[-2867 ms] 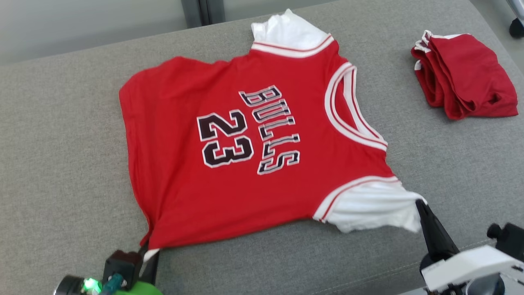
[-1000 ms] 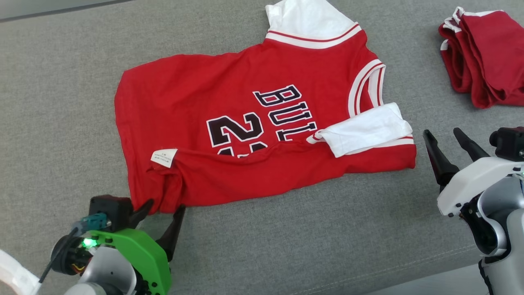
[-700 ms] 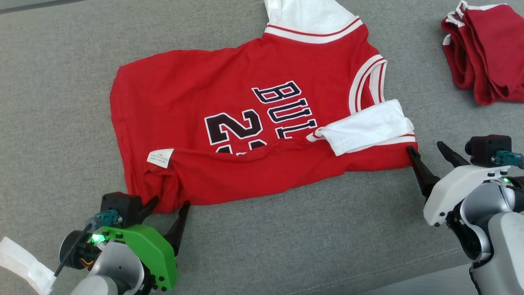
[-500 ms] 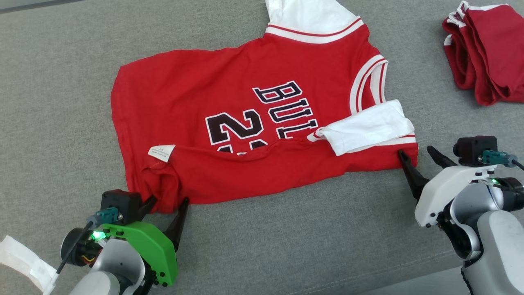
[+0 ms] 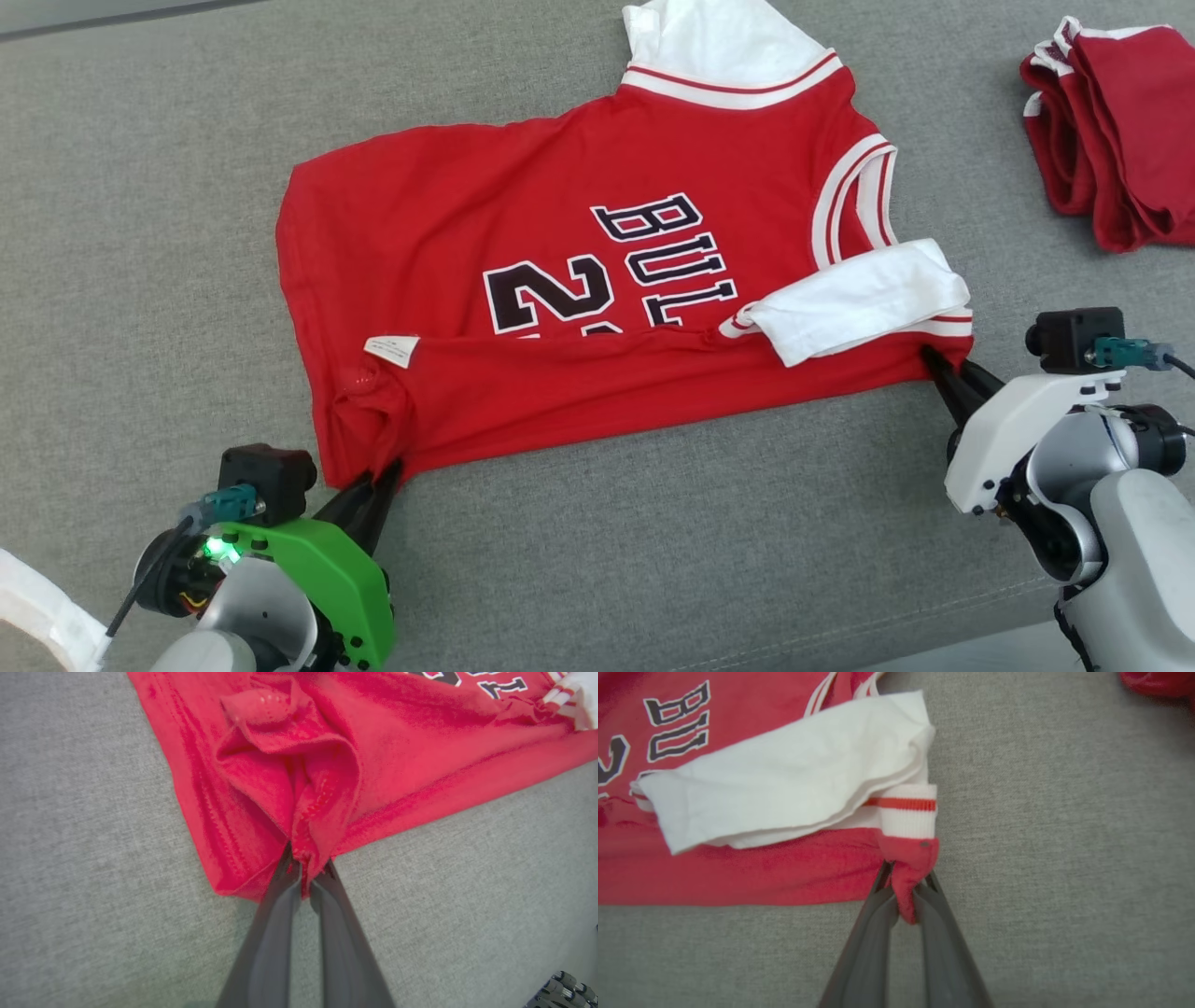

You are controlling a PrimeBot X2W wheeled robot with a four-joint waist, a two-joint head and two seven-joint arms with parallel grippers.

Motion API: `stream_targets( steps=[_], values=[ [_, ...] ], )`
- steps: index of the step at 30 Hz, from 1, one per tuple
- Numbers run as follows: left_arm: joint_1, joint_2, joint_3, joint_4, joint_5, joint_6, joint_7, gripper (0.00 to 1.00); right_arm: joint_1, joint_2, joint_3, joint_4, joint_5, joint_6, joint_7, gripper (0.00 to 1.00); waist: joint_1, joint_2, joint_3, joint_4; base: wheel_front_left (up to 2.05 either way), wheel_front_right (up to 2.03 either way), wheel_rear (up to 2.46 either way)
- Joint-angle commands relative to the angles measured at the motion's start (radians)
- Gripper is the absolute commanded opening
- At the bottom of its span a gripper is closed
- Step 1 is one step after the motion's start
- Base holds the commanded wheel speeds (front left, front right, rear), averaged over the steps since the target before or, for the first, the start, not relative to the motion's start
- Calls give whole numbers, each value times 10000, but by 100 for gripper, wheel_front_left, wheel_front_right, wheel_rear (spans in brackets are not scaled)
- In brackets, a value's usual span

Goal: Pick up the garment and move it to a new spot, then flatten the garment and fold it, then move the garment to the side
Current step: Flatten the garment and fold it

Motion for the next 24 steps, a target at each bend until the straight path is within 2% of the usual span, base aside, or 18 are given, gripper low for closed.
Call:
stream_targets(
  steps=[1,10,15,18,20,24],
  values=[
    [144,216,112,-149,-116,-64,57,0,-92,-147,-136,51,125,-23,-59,0,0,-1,-101,46,0,0,0],
    [1024,1031,393,-1179,-744,-323,467,0,102,-983,-923,-242,854,-37,670,0,0,-1,-619,176,0,0,0],
    [1742,1379,175,-1336,-1002,-649,675,12,654,-1445,-1340,-609,1014,-60,1359,0,0,-1,-856,169,0,0,0],
    [2167,1400,-12,-1349,-1244,-848,682,20,1099,-1585,-1566,-847,1077,-61,1638,0,0,-1,-947,153,0,0,0],
    [2364,1354,-94,-1265,-1332,-921,615,21,1384,-1552,-1649,-986,1112,-54,1769,0,0,-1,-966,142,0,0,0],
    [2579,1102,-415,-981,-1224,-1051,414,13,2102,-1250,-1597,-1291,1313,-14,1981,0,0,-1,-945,171,0,0,0]
  ],
)
